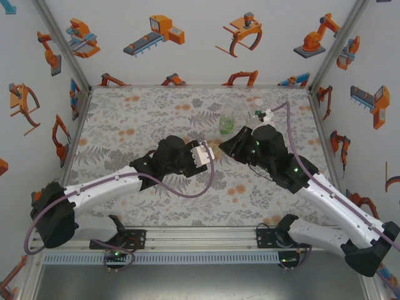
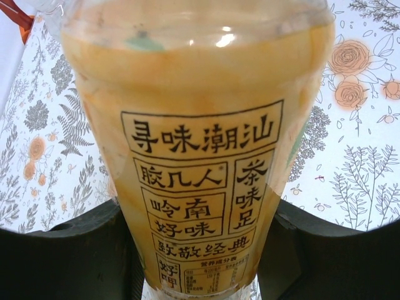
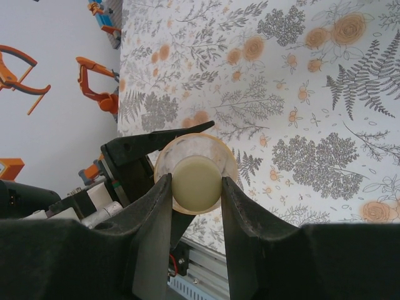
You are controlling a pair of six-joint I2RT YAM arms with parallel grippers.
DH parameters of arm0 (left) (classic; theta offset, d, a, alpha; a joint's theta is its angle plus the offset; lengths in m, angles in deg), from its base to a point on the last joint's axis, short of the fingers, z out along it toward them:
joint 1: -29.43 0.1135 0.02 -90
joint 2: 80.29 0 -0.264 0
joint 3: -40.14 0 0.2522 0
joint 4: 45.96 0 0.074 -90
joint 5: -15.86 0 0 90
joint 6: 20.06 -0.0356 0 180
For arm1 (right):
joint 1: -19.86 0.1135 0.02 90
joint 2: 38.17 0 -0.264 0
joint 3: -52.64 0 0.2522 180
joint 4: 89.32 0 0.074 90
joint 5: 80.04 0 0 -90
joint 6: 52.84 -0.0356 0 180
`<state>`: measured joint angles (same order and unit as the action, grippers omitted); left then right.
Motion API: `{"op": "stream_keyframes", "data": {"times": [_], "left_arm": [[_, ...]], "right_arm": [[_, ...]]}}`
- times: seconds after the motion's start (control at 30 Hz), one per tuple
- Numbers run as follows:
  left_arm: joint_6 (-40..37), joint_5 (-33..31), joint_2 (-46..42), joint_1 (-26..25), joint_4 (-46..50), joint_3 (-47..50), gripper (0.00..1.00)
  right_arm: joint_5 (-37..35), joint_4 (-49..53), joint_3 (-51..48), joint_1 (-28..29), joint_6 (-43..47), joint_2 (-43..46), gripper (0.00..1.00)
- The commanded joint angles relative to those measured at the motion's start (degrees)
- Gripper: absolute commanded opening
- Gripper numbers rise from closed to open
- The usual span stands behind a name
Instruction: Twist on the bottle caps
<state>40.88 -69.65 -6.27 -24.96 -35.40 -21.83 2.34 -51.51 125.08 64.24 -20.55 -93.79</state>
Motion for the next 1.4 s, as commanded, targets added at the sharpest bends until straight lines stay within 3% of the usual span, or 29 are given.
{"op": "stream_keyframes", "data": {"times": [0.0,0.07,0.23,0.4,0.53,0.77,1.0,1.13,1.37], "left_arm": [[0.17,0.91,-1.23,0.16,-4.28,-0.81,0.00],[0.11,1.37,-0.78,0.16,-4.01,-0.97,0.00],[0.32,2.75,0.23,0.25,-2.24,-1.27,0.00],[0.25,6.45,0.51,0.68,0.64,-1.88,0.00],[-0.57,17.50,0.84,2.23,6.22,-3.72,0.00],[-7.63,37.16,2.12,2.54,21.64,-8.40,0.00],[-11.85,45.49,4.69,1.60,31.14,-11.89,0.00],[-12.86,47.59,6.74,0.91,34.76,-14.17,0.00],[-13.07,48.68,7.69,0.76,35.17,-14.71,0.00]], "right_arm": [[-2.26,0.23,-1.89,-0.79,0.36,-0.72,0.07],[-1.64,-0.91,-1.71,-0.78,2.00,-0.72,0.18],[-1.34,-1.20,0.46,-0.79,10.95,-0.04,0.56],[3.56,-2.32,3.12,-0.79,24.71,1.19,0.68],[8.73,-3.31,1.59,-0.79,39.67,3.73,0.78],[26.72,2.67,2.12,-0.79,63.00,8.43,0.74],[46.67,13.27,3.82,-0.72,82.80,9.90,0.73],[49.53,14.83,3.16,-0.70,88.04,10.16,0.70],[46.25,12.58,0.68,-0.70,89.20,11.55,0.58]]}}
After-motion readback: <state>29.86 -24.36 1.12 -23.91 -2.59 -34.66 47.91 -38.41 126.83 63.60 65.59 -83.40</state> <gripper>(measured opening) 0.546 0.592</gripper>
